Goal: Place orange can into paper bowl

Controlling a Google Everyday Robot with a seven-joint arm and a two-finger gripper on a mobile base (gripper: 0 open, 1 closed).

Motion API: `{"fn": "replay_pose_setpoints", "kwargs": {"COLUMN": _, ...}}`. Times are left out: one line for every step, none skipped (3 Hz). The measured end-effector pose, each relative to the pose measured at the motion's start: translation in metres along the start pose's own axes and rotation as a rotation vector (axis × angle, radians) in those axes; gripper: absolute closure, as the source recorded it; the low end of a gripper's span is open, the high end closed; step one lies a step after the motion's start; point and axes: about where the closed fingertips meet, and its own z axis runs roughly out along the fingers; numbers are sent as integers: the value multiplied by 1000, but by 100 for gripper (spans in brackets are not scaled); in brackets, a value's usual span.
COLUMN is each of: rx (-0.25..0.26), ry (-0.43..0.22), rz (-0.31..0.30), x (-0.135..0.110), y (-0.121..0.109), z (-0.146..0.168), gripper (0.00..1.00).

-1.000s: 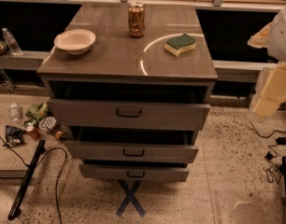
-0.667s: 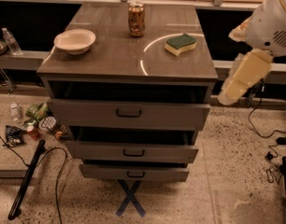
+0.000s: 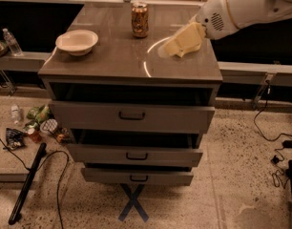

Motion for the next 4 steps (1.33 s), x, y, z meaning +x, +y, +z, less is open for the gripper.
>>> {"fn": "replay_pose_setpoints", "kwargs": {"rx": 128, "ry": -18, "rz": 103, "x": -22, "y": -27, "z": 41, "gripper": 0}}
{"fn": "replay_pose_setpoints", "kwargs": {"rx": 193, "ry": -65, "rz": 149, "x": -36, "y": -44, "z": 45, "gripper": 0}}
{"fn": "replay_pose_setpoints", "kwargs": {"rx": 195, "ry": -137, "rz": 125, "x": -33, "y": -67, "z": 78, "gripper": 0}}
{"fn": "replay_pose_setpoints", "kwargs": {"rx": 247, "ry": -247, "rz": 111, "x": -42, "y": -111, "z": 97, "gripper": 0}}
